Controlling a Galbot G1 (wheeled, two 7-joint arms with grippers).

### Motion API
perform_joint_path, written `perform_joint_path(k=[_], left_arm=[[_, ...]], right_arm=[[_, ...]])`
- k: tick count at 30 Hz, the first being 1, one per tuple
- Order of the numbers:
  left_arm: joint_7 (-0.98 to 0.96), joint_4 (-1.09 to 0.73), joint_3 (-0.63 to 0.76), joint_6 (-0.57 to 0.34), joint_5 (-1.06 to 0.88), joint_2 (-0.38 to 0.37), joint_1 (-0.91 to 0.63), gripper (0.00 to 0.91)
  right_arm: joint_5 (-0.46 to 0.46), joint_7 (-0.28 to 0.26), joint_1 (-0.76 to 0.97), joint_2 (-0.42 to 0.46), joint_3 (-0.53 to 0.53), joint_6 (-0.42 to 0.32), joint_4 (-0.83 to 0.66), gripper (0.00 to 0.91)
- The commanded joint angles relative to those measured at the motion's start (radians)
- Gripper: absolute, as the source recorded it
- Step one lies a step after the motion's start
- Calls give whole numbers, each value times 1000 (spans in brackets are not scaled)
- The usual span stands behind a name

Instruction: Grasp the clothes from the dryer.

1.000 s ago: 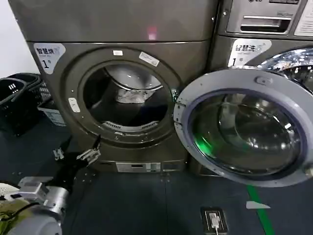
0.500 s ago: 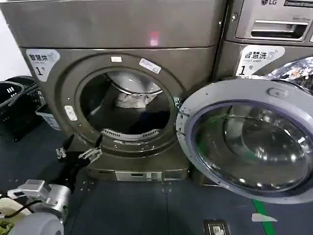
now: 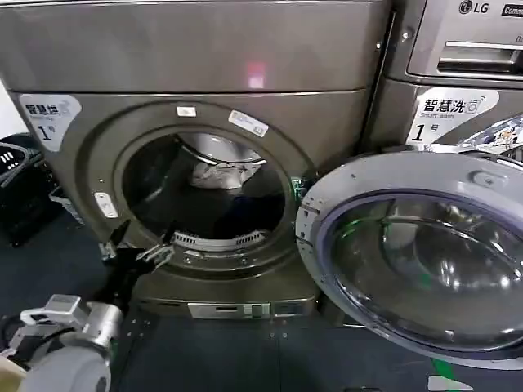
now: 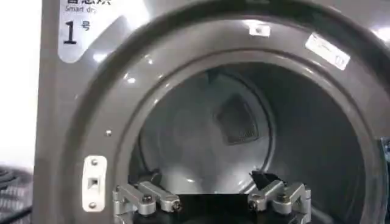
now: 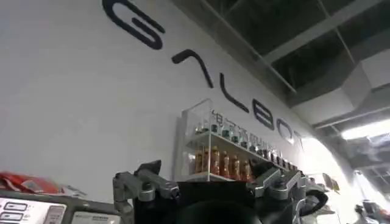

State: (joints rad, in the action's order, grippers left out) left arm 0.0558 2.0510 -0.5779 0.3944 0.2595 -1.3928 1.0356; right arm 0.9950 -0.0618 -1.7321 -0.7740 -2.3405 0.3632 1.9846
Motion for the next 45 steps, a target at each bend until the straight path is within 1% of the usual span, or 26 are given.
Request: perform_joint_path(k=[1,6,9,13,17,21,23,31,34,38,41,45], left_arm=[[-10,-297,71,-45,-5,3,-237,907],[-13,-460,112,-84,-16,-6,-346,907],[-18,-594,128,-121,-23,-13,-418,907],[-18,-704,152,-154,-15,-13,-494,907],[-20,-819,183,-208,9,-9,-588,907],[-16,-938,216,-231,18,-13,-675,907],[-16,-1025,219,-250,15,-28,-720,907],[1,-1230,237,-295,-2,-62,-824,907],[13,-1351,245,-310,-16,-75,-872,907],[73,-1405,319,-277,4,-59,-892,907],[198,-1427,440,-250,-4,-11,-914,907],[381,-1456,572,-237,-18,19,-964,907]], right_arm=[[2,0,-4,2,-8,-13,6,907],[3,-2,2,-4,-2,-15,11,907],[3,-5,3,-3,-3,-16,11,907],[3,-11,6,-3,-3,-22,10,907],[3,-21,6,-5,-4,-26,11,907],[3,-23,5,-6,-5,-30,13,907],[4,-25,5,-3,-9,-32,12,907],[3,-31,7,0,-12,-40,8,907],[3,-33,13,4,-10,-42,6,907],[3,-35,22,3,-2,-43,6,907],[2,-37,25,-2,2,-44,7,907],[2,-40,25,-4,3,-46,6,907]])
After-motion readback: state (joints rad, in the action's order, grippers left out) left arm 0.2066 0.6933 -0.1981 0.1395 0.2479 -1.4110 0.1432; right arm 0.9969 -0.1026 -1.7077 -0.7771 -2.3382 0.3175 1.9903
